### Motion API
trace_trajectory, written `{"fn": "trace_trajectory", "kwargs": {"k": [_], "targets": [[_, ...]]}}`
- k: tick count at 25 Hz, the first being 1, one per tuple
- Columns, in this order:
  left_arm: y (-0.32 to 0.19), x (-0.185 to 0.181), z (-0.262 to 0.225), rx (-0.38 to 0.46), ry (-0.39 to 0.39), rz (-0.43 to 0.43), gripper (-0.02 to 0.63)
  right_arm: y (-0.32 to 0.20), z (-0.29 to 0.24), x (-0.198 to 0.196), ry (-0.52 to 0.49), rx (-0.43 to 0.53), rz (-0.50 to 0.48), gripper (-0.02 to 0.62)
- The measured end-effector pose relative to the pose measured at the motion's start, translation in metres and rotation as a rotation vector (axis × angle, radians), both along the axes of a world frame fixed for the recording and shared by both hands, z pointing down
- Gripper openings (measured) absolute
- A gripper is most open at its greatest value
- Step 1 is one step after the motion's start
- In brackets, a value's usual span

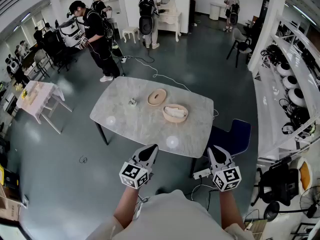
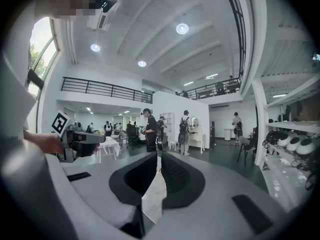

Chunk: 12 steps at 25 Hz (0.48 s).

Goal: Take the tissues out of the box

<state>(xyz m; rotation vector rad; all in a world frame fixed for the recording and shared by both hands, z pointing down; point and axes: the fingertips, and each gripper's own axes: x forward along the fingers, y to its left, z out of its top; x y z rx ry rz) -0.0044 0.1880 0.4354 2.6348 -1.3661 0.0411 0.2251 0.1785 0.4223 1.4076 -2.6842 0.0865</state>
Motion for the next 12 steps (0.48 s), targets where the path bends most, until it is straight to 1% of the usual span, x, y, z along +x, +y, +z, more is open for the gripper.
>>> {"fn": "trace_trajectory", "kwargs": {"k": [12], "targets": [[0.0076,-0.0015,0.0035,-0.013,0.005,0.003,0.009,0.0079,-0.0005,-0.005,0.007,-0.006,0.008,0.049]]}}
